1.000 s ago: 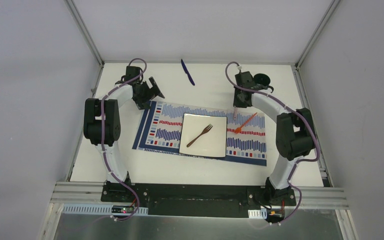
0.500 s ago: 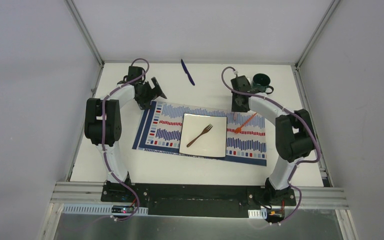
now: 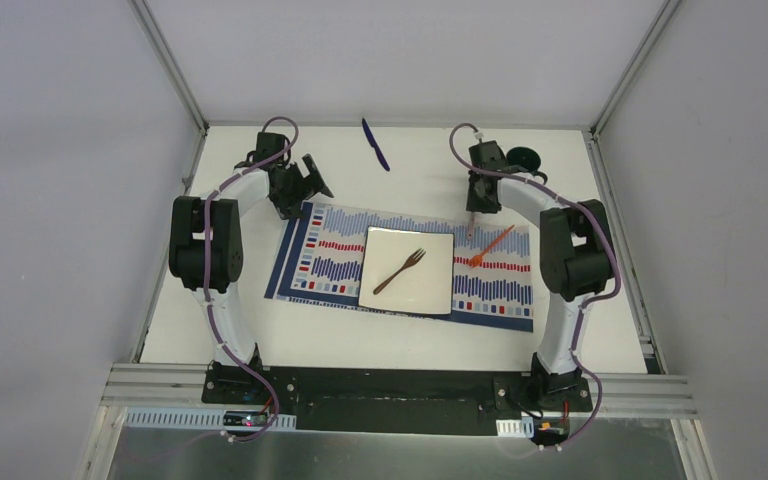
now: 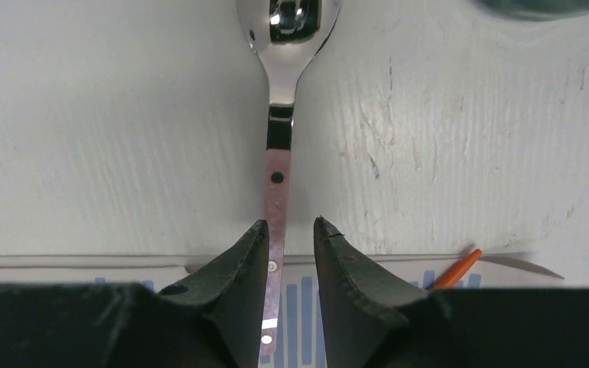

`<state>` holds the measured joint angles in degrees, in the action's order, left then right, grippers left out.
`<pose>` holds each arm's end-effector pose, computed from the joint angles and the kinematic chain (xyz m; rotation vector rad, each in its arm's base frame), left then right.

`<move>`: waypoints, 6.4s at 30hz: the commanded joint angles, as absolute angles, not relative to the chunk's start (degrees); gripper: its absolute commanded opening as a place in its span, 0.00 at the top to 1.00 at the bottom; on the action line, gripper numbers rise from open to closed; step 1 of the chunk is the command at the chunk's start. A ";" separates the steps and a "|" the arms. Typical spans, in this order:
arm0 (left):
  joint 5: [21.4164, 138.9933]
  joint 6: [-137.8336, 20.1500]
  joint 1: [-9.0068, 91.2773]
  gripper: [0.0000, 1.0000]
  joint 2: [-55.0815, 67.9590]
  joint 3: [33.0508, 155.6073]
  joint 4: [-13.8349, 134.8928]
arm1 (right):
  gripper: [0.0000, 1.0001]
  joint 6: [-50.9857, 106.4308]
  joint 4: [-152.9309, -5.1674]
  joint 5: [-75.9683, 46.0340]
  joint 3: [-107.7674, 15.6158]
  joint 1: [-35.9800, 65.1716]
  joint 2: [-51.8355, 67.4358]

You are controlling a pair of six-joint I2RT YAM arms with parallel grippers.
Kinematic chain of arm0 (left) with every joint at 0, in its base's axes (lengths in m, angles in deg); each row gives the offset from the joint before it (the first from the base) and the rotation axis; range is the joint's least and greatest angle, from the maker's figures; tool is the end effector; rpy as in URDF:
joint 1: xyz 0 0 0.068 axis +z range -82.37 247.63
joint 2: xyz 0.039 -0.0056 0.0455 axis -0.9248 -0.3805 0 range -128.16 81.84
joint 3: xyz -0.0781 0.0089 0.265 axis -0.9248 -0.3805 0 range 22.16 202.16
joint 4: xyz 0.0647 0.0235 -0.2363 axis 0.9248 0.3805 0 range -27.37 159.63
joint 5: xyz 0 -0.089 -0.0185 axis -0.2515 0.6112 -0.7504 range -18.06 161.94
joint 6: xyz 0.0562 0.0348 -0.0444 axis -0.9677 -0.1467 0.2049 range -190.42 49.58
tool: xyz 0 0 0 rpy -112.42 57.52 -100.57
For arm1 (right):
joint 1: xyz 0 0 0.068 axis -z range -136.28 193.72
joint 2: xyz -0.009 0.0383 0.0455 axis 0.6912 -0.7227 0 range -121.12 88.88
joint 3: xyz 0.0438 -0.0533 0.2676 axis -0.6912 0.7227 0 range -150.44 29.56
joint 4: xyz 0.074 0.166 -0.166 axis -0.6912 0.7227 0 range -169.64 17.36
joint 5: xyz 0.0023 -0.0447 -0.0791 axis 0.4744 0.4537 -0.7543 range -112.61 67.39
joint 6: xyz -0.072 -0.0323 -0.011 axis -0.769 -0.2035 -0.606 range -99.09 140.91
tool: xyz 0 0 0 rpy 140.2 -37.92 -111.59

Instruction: Set the dinner table for one person

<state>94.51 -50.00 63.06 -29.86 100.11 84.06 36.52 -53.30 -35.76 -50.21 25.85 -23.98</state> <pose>0.4174 -0.0598 0.1724 -0.1937 2.5506 -0.6705 0.4043 0.1141 0.1643 0.0301 2.5672 -0.0814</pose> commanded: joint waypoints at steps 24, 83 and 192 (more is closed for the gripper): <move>92.62 -50.65 62.54 0.01 -27.48 104.51 85.43 | 0.68 35.51 -55.16 -32.01 -60.60 27.51 -32.04; 92.05 -49.68 60.89 0.01 -23.17 100.38 84.54 | 1.00 39.51 -51.34 -40.63 -34.95 17.78 -7.23; 98.88 -48.09 61.55 0.31 -24.25 104.70 83.78 | 1.00 59.65 -75.95 -24.53 -12.95 48.95 -2.08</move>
